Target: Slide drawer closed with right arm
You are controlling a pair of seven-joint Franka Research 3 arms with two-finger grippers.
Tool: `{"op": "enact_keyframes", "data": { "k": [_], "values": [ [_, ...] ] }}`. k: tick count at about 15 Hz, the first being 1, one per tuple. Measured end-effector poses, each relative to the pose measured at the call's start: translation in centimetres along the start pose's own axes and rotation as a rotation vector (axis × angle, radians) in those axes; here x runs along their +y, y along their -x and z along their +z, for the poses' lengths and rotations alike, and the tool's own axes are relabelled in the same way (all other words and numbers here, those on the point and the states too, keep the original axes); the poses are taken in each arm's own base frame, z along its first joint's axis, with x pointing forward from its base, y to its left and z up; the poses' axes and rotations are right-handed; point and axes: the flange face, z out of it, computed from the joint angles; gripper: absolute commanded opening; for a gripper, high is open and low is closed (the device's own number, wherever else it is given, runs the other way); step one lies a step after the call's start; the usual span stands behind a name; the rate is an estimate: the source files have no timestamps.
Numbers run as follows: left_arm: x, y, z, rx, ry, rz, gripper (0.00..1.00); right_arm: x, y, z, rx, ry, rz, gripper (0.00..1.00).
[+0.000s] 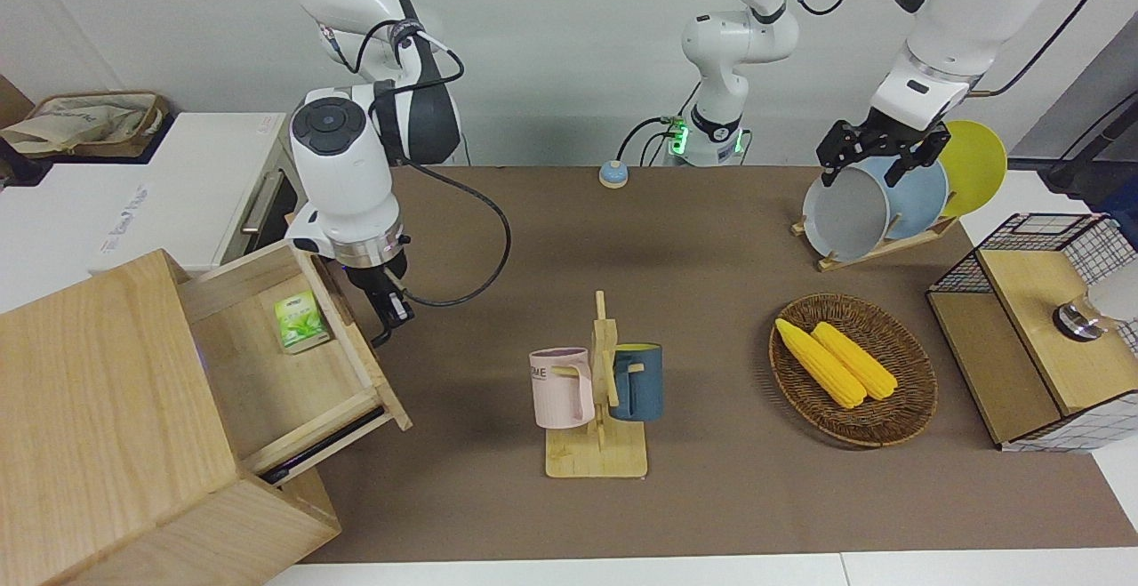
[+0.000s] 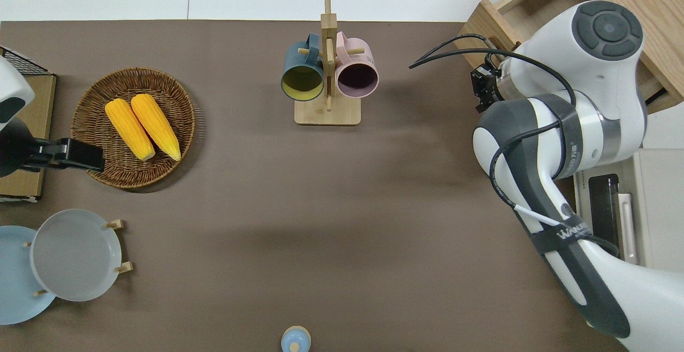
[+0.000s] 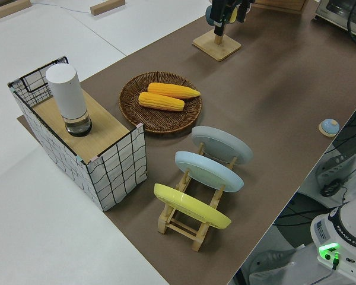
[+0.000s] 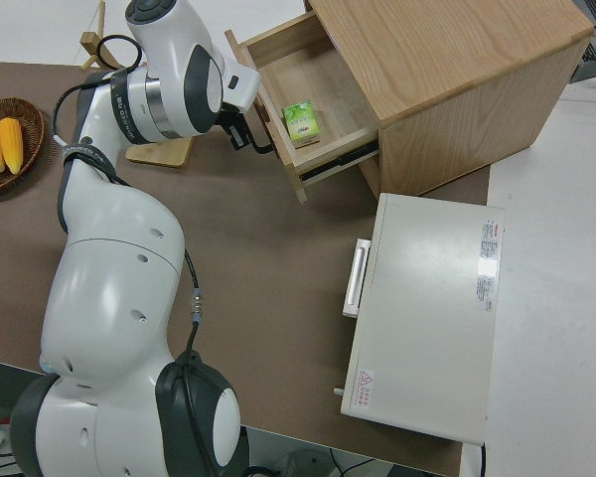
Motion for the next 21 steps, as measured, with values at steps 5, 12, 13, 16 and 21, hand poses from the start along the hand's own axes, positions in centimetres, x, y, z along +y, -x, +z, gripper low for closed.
{"op": "enact_keyframes", "data": {
  "k": [5,12,13,16,21],
  "values": [
    [0.0,0.0,0.0,0.000,0.000,0.000,0.99,0.3,-3.0,-0.3,0.032,-0.064,-0.047,0.000],
    [0.0,0.0,0.0,0.000,0.000,0.000,0.99,2.2,-8.2,-0.6,0.034,-0.091,-0.073,0.000],
    [0.0,0.0,0.0,0.000,0.000,0.000,0.99,2.4,-8.7,-0.8,0.032,-0.097,-0.066,0.000],
    [0.0,0.0,0.0,0.000,0.000,0.000,0.99,2.8,-9.8,-0.9,0.022,-0.111,-0.049,0.000],
    [0.0,0.0,0.0,0.000,0.000,0.000,0.99,4.2,-12.5,-0.6,-0.002,-0.131,-0.035,0.000]
  ]
}}
